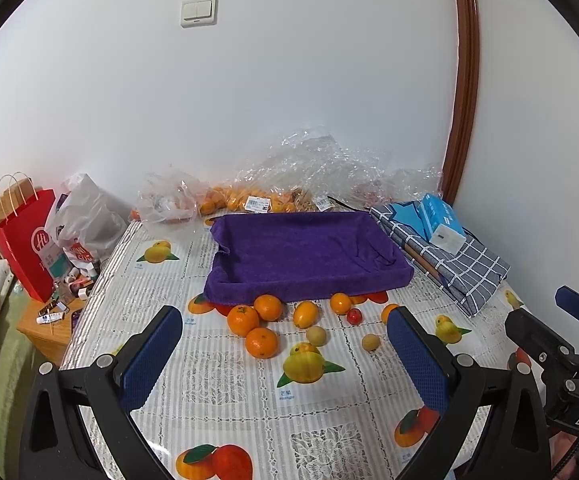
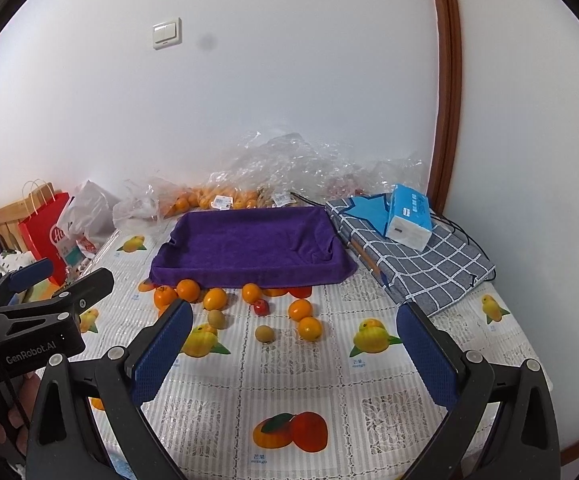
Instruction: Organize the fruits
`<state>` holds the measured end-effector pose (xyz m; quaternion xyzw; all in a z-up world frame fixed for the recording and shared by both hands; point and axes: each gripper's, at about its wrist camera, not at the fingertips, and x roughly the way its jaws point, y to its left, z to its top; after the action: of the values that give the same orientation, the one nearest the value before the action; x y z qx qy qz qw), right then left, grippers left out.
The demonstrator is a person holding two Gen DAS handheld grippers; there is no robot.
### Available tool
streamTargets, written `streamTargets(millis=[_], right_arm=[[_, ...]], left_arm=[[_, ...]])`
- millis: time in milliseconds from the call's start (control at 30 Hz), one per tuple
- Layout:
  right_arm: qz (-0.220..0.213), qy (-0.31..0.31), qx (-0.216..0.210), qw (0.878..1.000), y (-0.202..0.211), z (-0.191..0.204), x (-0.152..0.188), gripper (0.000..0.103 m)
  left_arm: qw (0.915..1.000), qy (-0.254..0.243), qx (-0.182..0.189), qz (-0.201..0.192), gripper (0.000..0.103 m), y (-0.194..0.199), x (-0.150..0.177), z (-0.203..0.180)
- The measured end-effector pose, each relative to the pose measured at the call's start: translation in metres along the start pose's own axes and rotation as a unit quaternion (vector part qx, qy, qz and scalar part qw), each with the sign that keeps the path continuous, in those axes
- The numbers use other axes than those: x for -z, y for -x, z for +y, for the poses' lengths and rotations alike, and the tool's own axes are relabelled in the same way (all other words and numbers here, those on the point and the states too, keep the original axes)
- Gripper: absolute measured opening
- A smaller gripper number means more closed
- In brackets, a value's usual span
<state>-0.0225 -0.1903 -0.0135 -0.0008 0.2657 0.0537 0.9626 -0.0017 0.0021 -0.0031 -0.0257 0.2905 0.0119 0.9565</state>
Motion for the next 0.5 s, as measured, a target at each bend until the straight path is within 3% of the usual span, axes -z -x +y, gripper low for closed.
streamTargets(millis=[500], right_arm=[[0.004, -0.003, -0.002, 1.000, -0.0047, -0.0013, -0.0002, 0.101]], left_arm=[[1.0000, 0.001, 0.002, 0.009, 0.103, -0.0075, 0.0017, 0.0038]])
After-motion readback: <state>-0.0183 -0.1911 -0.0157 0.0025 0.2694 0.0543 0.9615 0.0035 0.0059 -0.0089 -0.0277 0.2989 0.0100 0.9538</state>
